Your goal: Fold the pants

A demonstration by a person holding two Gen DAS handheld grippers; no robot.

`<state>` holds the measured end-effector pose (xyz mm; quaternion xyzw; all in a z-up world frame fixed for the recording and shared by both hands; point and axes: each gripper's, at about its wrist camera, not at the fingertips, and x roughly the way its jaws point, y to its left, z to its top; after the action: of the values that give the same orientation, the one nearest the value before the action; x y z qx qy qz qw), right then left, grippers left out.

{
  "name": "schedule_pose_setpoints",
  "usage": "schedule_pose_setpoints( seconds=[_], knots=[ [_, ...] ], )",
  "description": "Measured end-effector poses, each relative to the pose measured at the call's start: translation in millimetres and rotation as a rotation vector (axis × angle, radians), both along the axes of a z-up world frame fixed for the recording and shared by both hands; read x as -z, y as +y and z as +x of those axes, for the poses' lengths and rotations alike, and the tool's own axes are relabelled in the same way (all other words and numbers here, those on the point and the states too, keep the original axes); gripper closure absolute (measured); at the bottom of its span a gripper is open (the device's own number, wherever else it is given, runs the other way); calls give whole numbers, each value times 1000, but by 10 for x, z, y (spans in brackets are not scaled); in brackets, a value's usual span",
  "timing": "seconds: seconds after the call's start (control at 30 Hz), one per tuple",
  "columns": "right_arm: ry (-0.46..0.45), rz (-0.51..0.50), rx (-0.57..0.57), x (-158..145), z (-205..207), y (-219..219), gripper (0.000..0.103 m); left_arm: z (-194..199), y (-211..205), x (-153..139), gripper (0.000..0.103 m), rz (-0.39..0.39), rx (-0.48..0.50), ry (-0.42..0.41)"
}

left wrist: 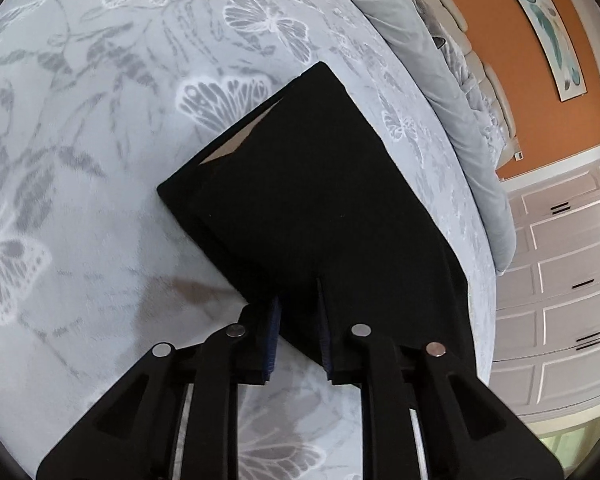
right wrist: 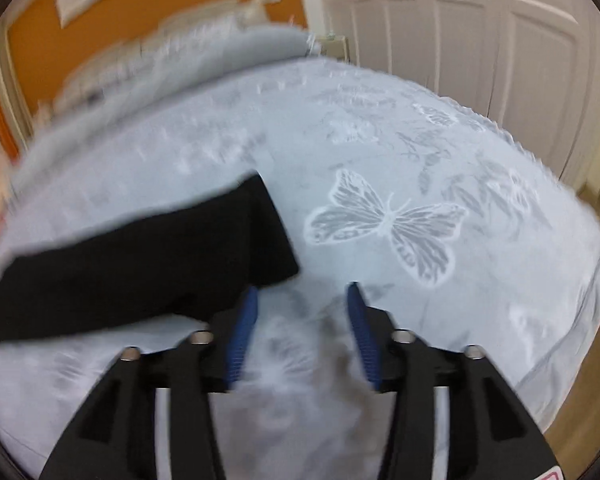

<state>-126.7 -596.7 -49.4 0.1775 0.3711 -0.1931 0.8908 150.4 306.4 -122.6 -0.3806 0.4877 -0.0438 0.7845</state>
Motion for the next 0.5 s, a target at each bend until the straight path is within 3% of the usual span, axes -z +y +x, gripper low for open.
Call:
schedule_pose_setpoints(
  seconds=[0.03, 0.1, 0.17, 0.27, 0.33, 0.4, 0.43, 0.47, 0.5],
  knots=[
    [-34, 50, -2, -55, -44, 26, 45, -2, -4, -10, 82, 0, 1, 0],
    [-80, 168, -19, -107, -42, 127, 34, 12, -25, -20, 67, -17, 4, -1],
    [-89, 357, -22, -66, 27, 176, 34, -18, -39, -14, 56, -57, 4, -4],
    [-131, 527, -27, 33, 87, 233, 33, -34, -82, 5, 55, -69, 7, 5],
    [-138, 577, 1, 125, 244, 200, 27, -8, -87, 45, 55, -80, 11, 21],
    [-72, 542, 109, 269, 461, 101, 27, 29, -66, 88, 56, -105, 1, 37],
    [-65, 545, 135, 334, 553, 70, 36, 51, -48, 110, 58, -128, -9, 48],
    [-77, 547, 127, 369, 694, 34, 86, 87, -43, 114, 74, -133, -16, 57],
    [-79, 543, 113, 356, 786, 7, 96, 141, -32, 89, 93, -111, -21, 73]
  ],
)
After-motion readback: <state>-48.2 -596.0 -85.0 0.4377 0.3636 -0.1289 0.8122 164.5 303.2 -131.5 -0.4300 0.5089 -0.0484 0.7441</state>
